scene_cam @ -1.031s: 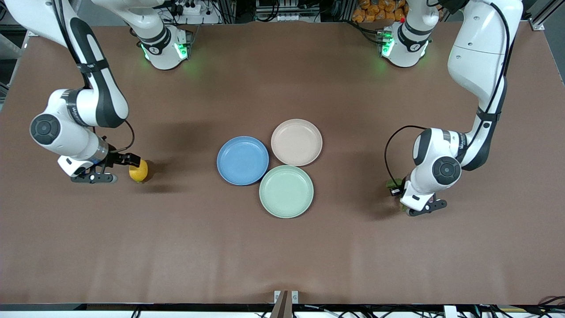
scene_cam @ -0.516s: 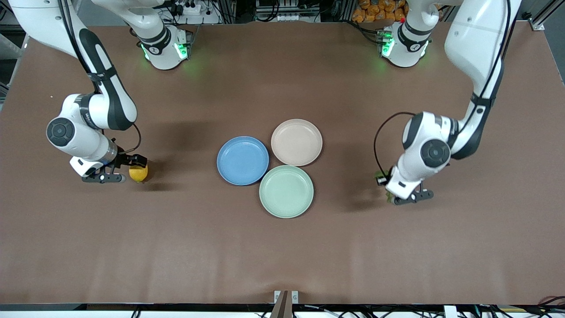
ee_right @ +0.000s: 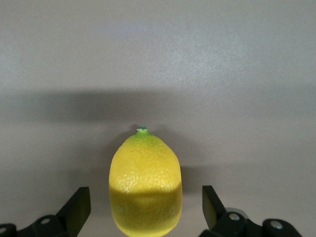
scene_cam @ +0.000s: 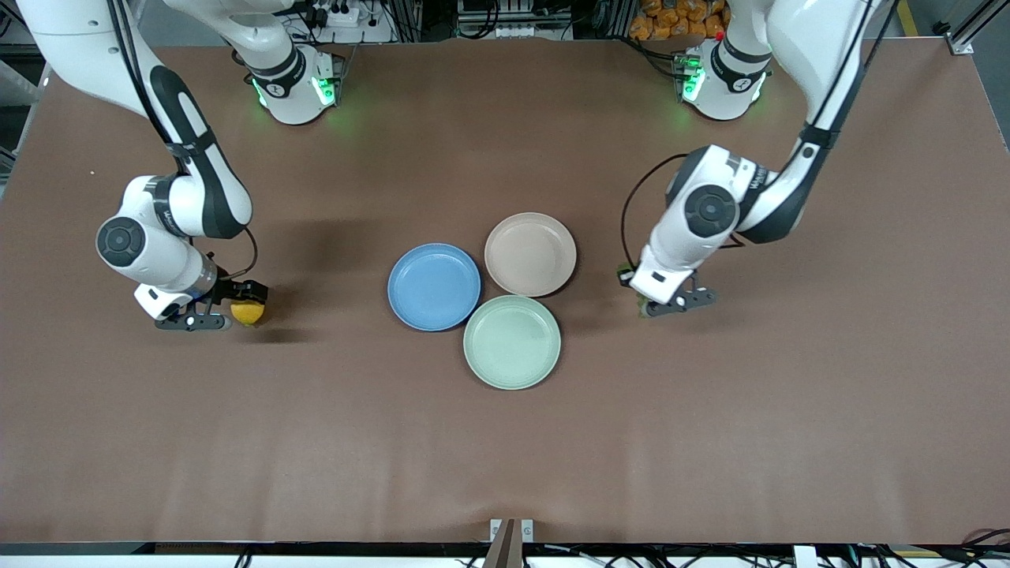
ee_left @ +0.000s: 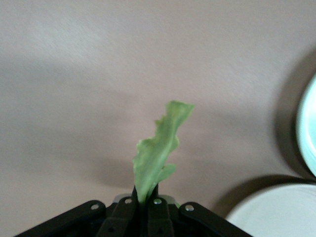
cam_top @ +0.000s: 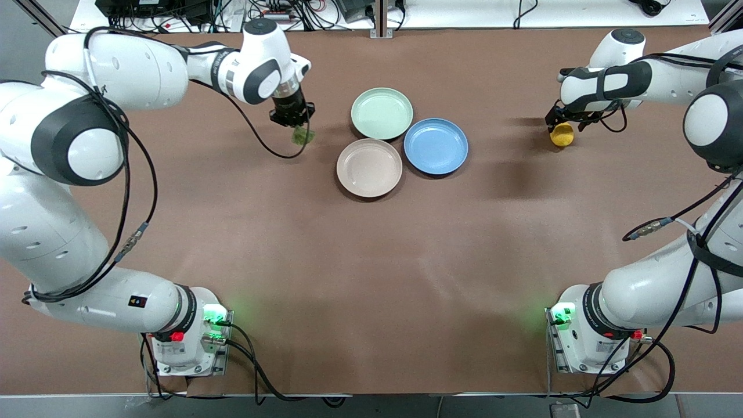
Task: Place lemon and lettuce in plates
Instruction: 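Carry the lettuce onto the beige plate with the left gripper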
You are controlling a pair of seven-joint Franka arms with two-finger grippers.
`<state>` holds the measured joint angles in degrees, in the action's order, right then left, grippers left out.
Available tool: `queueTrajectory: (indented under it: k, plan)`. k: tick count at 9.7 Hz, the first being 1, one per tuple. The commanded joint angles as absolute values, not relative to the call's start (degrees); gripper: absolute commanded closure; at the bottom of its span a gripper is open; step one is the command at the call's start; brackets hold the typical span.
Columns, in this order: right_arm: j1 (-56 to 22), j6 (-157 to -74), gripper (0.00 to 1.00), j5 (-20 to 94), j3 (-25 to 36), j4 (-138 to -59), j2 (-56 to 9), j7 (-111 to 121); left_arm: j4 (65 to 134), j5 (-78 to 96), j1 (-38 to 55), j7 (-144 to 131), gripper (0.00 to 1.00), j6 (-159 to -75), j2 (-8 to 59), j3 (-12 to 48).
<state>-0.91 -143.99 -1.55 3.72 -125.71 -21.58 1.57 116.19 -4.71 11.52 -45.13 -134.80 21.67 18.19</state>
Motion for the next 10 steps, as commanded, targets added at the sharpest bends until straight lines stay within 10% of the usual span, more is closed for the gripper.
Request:
queueTrajectory:
  k: [1, 10]
  plan:
    - [-0.26, -146.42, 0.00, -1.23, 3.43, -126.03, -23.11, 2.37, 116.72, -4.92, 15.36, -53.65, 1.00, -134.91, 21.09, 19.16]
    - [0.35, -150.20, 0.00, -1.23, 3.43, -126.04, -26.10, 3.16, 110.13, -4.83, 28.82, -70.39, 1.00, -135.00, 28.56, 19.60]
